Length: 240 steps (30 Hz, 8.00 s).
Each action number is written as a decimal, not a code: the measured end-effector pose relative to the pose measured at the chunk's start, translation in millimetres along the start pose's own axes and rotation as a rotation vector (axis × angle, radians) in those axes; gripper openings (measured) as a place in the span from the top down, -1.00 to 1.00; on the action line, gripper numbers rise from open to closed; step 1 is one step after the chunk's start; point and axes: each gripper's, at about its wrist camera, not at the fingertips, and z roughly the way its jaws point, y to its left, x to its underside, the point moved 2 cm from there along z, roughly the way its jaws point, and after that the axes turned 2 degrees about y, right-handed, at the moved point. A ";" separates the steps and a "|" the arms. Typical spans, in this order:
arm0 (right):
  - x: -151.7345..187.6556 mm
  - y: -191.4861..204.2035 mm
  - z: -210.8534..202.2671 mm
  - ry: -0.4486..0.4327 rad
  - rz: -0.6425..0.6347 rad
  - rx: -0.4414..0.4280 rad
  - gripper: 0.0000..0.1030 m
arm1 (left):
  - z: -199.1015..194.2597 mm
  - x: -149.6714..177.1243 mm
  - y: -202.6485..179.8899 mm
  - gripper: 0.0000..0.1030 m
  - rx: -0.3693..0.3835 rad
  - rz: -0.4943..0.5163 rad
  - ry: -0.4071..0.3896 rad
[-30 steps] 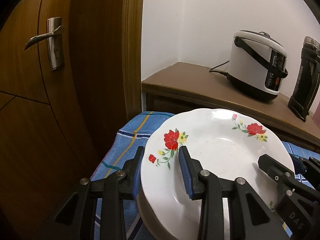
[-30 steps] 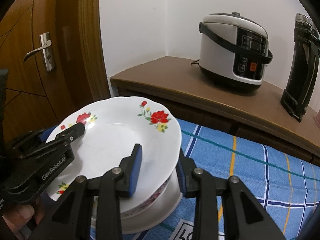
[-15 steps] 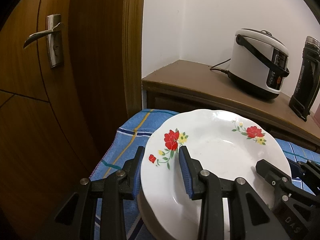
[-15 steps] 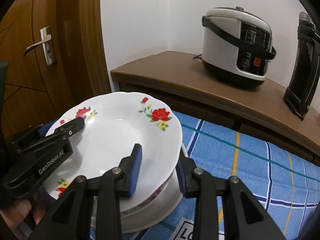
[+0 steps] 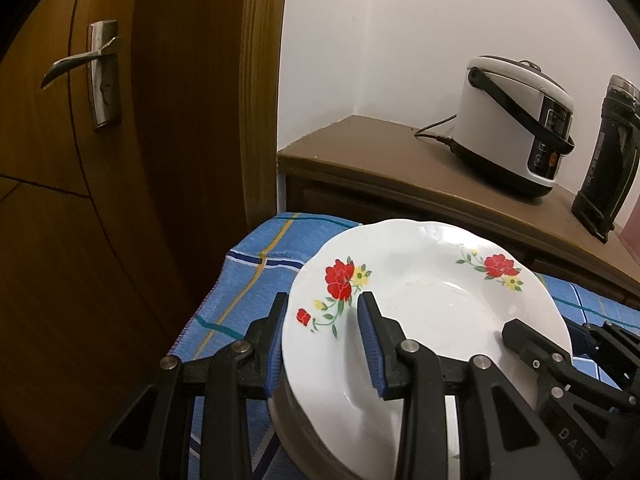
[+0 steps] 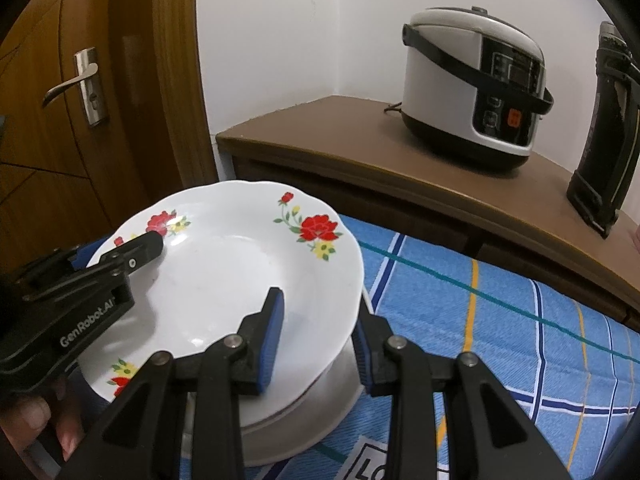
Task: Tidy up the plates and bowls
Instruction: 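Set the red-flower plate down on the stack, holding its rim with both grippers, then open both grippers and withdraw them from the red-flower plate, then move both grippers to the pink plastic bowl and close on its rim, then lift the pink bowl with both grippers over the steel bowl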
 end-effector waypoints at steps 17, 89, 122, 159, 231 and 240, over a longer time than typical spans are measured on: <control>3.0 0.8 0.8 0.015 -0.012 -0.004 0.35 | -4.4 3.0 0.8 0.28 0.030 -0.014 0.010; 8.1 0.5 6.7 0.002 -0.067 0.050 0.30 | 1.9 7.5 -0.9 0.28 0.095 -0.011 0.070; 8.8 -5.0 2.1 -0.038 -0.079 0.071 0.16 | -10.0 4.8 -0.4 0.20 0.068 -0.012 0.007; 116.7 -60.4 -239.3 -0.270 0.055 0.100 -0.02 | -104.4 47.4 -111.4 -0.30 0.318 0.192 -0.091; 186.3 -255.6 -331.3 -0.321 0.380 0.369 0.77 | -180.7 66.6 -380.5 0.64 0.863 0.588 0.088; 181.2 -282.5 -322.5 -0.289 0.430 0.395 0.77 | -169.4 55.4 -407.0 0.64 0.897 0.608 0.130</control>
